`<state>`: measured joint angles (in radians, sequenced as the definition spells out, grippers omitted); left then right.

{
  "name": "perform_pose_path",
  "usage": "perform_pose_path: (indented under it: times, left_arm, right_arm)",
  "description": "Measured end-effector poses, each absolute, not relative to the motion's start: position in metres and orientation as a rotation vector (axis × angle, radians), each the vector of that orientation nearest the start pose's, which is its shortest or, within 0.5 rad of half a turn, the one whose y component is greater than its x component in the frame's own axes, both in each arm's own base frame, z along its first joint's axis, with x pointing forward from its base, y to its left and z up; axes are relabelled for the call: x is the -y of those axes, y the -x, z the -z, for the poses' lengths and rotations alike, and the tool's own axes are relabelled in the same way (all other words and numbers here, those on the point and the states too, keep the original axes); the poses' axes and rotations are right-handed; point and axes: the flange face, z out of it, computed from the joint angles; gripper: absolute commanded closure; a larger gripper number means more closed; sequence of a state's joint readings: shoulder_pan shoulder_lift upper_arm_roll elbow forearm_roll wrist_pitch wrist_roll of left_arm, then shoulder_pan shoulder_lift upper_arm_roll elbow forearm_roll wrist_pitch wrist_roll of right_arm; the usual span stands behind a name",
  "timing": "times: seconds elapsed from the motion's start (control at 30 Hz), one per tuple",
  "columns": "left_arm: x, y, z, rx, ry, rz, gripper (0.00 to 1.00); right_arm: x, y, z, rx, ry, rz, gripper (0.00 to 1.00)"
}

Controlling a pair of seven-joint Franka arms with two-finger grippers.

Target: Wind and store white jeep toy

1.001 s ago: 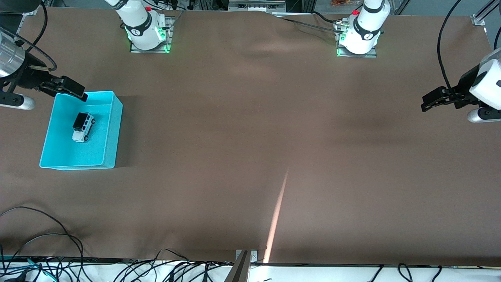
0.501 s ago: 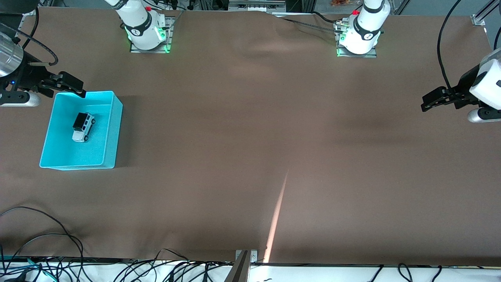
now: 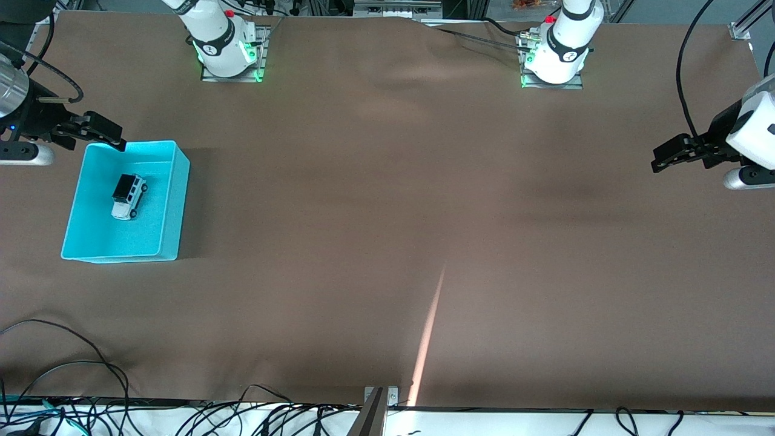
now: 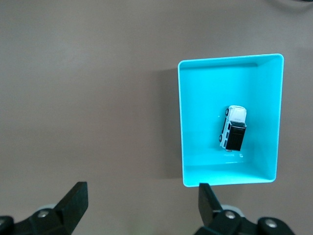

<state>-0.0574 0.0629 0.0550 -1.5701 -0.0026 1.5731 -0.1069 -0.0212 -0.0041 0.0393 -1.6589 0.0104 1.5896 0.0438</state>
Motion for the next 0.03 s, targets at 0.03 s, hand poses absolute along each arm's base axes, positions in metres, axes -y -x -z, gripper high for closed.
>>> perform_pose_path:
  times: [0.03]
  left_arm:
    - [0.0026,-0.5720,-0.5897,0.164,3.132,-0.094,0.00]
  right_arm:
    - [-0.0109,-0.5515,-0.5866,-0.041,3.133,-0.104,0.00]
